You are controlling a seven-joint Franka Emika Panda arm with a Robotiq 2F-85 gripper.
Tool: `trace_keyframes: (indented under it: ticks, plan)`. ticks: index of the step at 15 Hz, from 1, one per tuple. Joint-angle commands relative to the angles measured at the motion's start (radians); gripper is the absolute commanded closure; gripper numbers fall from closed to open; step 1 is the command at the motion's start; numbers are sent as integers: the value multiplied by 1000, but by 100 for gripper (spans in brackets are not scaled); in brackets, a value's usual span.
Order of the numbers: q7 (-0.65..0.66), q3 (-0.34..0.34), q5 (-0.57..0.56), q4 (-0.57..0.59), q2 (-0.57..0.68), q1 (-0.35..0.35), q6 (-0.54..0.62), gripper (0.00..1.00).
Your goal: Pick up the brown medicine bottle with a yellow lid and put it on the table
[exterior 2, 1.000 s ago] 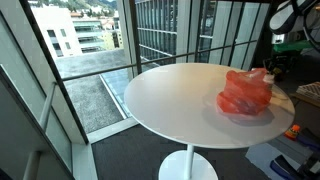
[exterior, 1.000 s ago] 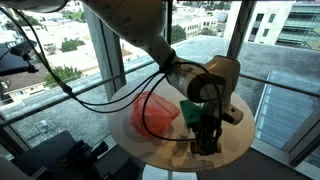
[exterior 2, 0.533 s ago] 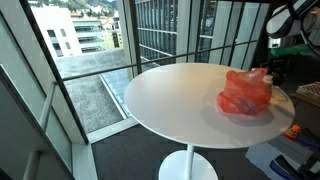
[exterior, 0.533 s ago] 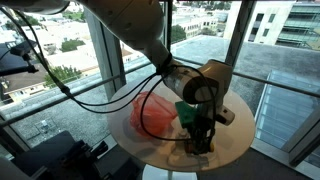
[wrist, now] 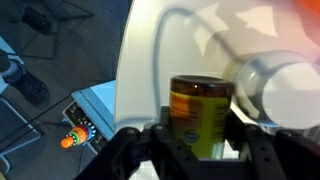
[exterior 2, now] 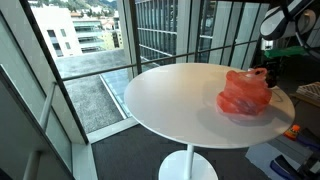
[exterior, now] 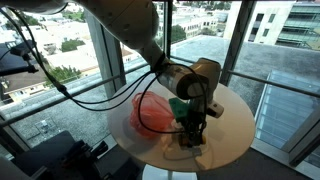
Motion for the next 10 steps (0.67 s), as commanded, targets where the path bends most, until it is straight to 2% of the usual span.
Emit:
trace_keyframes:
  ticks: [1, 10]
  plan:
    - [-28, 9, 3, -24, -13, 14, 36, 72]
    - [-74, 6, 0, -84, -13, 17, 124, 72]
